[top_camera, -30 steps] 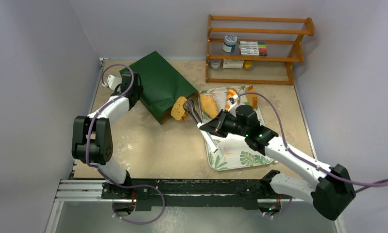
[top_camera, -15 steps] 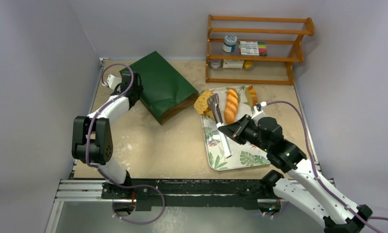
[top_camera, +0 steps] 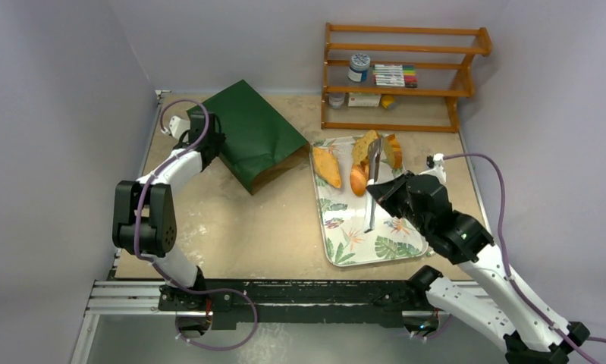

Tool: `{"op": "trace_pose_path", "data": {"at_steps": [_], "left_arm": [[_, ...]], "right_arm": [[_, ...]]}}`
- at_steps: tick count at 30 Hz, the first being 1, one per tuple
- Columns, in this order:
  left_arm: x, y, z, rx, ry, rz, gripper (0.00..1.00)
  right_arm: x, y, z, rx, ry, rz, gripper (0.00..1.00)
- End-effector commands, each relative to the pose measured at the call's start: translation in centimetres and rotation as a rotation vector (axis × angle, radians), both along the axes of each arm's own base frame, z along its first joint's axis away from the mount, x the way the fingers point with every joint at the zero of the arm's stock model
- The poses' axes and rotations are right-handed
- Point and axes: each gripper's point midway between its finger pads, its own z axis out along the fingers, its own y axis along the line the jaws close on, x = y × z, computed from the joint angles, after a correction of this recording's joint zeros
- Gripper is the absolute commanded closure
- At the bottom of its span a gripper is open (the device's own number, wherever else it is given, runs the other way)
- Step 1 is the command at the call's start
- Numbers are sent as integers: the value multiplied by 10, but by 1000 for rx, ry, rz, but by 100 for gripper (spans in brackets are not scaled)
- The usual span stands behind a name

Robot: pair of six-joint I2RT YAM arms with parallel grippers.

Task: Take the fake bread out of the paper bag
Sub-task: Place the fake bread in the container.

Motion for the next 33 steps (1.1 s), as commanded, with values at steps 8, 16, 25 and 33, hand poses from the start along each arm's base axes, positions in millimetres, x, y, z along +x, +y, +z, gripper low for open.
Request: {"op": "trace_pose_path", "data": {"at_steps": [8, 16, 25, 33], "left_arm": [[13, -7, 9, -24, -62, -25, 79], [12, -9, 2, -45, -65, -23, 79], [9, -10, -4, -59, -68, -22, 79], [9, -11, -7, -70, -73, -18, 80]], "right_arm": [[24, -42, 14, -273, 5, -180, 100], [25, -36, -15, -369, 90, -118, 100], [34, -39, -24, -456, 111, -123, 100], [47, -36, -27, -530, 110, -105, 100]]}}
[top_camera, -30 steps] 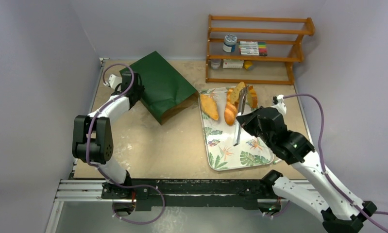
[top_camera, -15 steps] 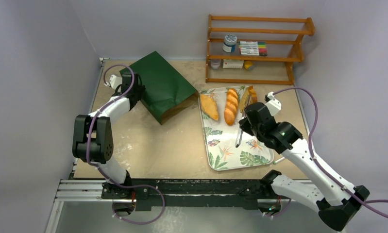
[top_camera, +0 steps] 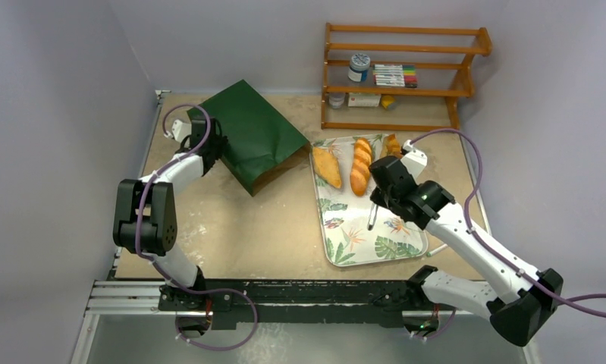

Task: Take the fake bread out of the paper bag
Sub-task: Place the fake bread in the container.

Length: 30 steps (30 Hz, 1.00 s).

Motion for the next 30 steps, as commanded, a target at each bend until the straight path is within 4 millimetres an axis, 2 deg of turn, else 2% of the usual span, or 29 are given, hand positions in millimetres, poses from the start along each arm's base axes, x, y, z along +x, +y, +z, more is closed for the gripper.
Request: {"op": "trace_pose_path", "data": {"at_steps": [1, 8, 21, 25, 30], "left_arm": [[7, -2, 5, -21, -39, 7, 80], [4, -2, 3, -23, -39, 8, 80], [-2, -1, 1, -19, -32, 8, 80], [-3, 0, 1, -18, -32, 10, 80], [-3, -1, 2, -18, -33, 9, 80]], "right_arm": [[21, 0, 29, -29, -98, -14, 100], [37, 3, 27, -81, -100, -6, 100], [54, 0, 9, -109, -82, 0, 100], [56, 4, 2, -104, -68, 13, 90], [54, 9, -8, -88, -48, 31, 84]]}}
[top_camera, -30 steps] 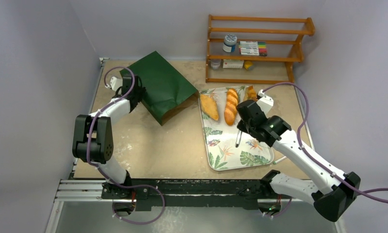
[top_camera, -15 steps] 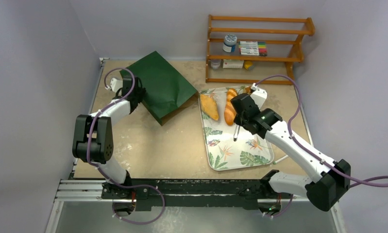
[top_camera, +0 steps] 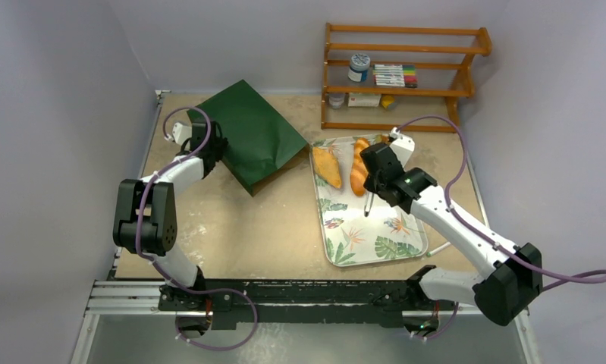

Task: Take the fake bread out of the paper bag
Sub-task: Place the fake bread in the container.

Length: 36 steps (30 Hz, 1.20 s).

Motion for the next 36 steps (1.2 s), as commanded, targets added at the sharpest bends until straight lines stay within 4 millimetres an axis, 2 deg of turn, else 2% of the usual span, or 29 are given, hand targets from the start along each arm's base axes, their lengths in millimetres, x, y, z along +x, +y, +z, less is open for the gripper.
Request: {"op": "trace_pose_path", "data": {"at_steps": [1, 10, 15, 32, 33, 36], "left_arm": [[-1, 0, 8, -3, -23, 3, 80], [-3, 1, 8, 1, -22, 4, 80], [-3, 1, 10, 1, -24, 6, 80], [-3, 2, 13, 2, -30, 9, 80], [-2, 2, 14, 2, -30, 10, 80], [-2, 2, 15, 3, -32, 10, 80]], "right_arm": [[7, 4, 1, 18, -32, 6, 82], [3, 6, -8, 36, -8, 2, 71], [0, 7, -12, 52, 2, 3, 70], [-6, 4, -2, 88, -18, -17, 68], [-10, 3, -8, 81, -5, -15, 68], [-11, 1, -9, 77, -1, -18, 67]]}}
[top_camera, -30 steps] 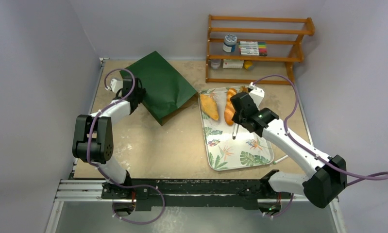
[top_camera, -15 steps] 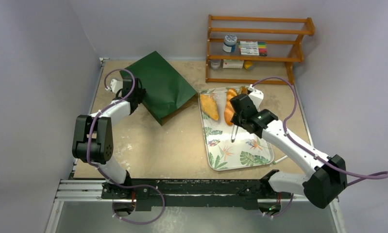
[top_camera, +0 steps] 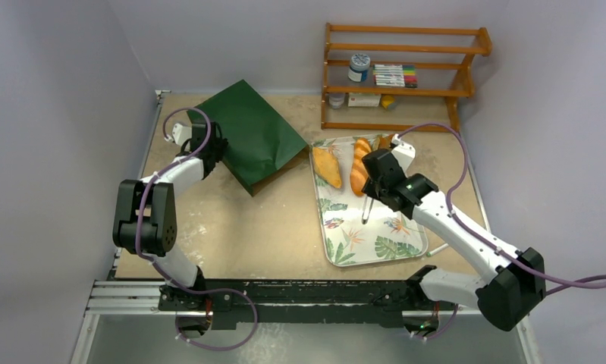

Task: Take the fake bread out of the paper bag
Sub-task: Place the fake bread in the container.

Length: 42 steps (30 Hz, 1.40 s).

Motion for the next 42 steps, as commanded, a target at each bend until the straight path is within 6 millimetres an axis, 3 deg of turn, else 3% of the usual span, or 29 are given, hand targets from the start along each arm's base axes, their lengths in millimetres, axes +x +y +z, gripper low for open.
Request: {"op": "trace_pose_path", "data": {"at_steps": [1, 27, 32, 42], "left_arm": [[-1, 2, 15, 2, -30, 10, 80], [1, 2, 21, 1, -40, 14, 80], [1, 2, 22, 3, -41, 14, 80], [3, 2, 22, 6, -40, 12, 80]], "right_arm": [[-1, -4, 6, 19, -26, -26, 67], [-5, -10, 13, 0, -38, -25, 64], [-1, -7, 29, 20, -70, -22, 64], [-4, -7, 30, 30, -74, -10, 64]]}}
